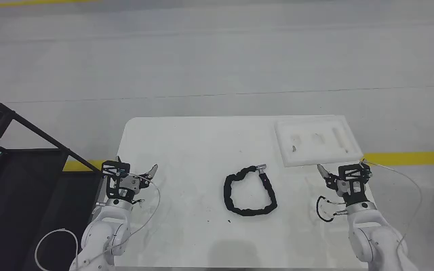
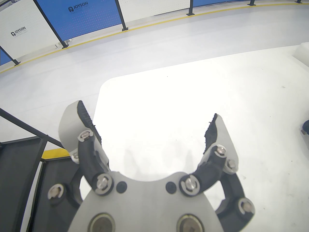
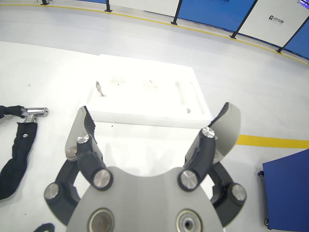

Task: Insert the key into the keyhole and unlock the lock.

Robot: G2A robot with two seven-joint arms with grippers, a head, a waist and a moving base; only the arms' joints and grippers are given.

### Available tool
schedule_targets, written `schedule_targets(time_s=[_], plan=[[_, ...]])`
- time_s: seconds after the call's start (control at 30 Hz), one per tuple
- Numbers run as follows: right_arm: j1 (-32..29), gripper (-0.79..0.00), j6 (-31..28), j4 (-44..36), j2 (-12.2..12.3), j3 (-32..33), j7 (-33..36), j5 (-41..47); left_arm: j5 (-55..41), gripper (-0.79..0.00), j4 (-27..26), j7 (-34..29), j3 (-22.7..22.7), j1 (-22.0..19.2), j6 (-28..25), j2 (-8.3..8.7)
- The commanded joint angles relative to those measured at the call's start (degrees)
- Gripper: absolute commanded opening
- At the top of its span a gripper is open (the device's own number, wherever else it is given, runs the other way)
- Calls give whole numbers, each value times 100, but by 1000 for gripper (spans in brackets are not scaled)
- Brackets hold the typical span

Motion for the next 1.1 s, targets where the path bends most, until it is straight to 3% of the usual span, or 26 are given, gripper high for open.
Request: schedule_targets(time_s=[0.0, 0.6, 0.77, 1.07], plan=[[0, 0, 0, 0, 0, 0, 0, 0, 0, -1, 0, 0, 0, 0, 0, 0], [111, 0, -241, -147, 14, 61, 150, -137, 0, 0, 0, 0, 0, 0, 0, 0], [213, 0, -610, -377, 48, 186, 548, -325, 0, 0, 0, 0, 0, 0, 0, 0], [625, 0, -1736, -573, 133, 264, 1853, -448, 0, 0, 0, 0, 0, 0, 0, 0]])
